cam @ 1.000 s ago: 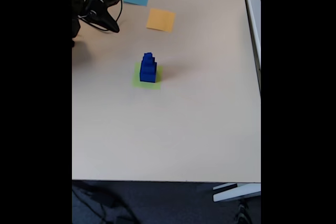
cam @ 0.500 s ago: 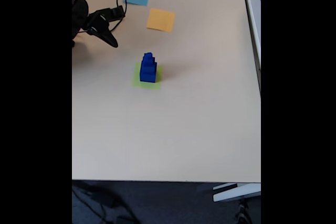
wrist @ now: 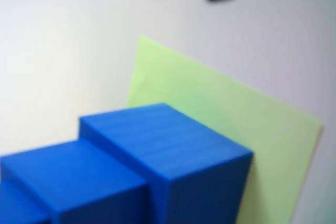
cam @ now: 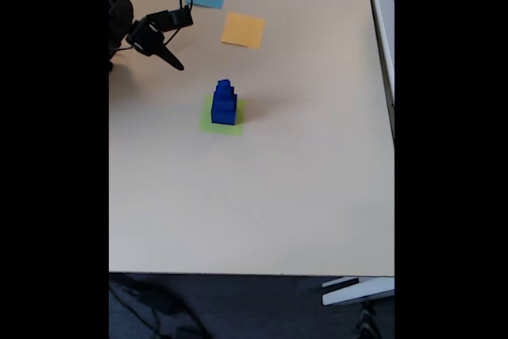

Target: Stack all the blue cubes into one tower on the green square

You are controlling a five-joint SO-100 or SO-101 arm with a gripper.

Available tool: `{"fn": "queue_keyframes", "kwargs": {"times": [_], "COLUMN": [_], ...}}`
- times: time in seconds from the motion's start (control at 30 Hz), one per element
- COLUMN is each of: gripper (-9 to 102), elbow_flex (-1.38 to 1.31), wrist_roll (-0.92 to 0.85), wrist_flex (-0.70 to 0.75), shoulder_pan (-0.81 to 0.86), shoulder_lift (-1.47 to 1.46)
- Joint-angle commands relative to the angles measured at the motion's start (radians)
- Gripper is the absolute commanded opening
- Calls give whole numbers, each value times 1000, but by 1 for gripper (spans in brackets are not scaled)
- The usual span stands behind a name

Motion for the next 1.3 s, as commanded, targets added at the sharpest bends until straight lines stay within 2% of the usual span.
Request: {"fn": "queue_keyframes", "kwargs": {"times": [0.0,0.13,0.3,0.53,0.87,1.27], "gripper": [0,0,0,0,0,0], "elbow_flex": [-109,-141,-164,-354,-595,-946], "wrist_roll": [75,196,222,244,293,393], "wrist_flex": [9,92,91,52,94,255], "shoulder_pan": [43,87,83,58,-25,-106], "shoulder_lift": [32,48,12,-334,-676,-1046]}}
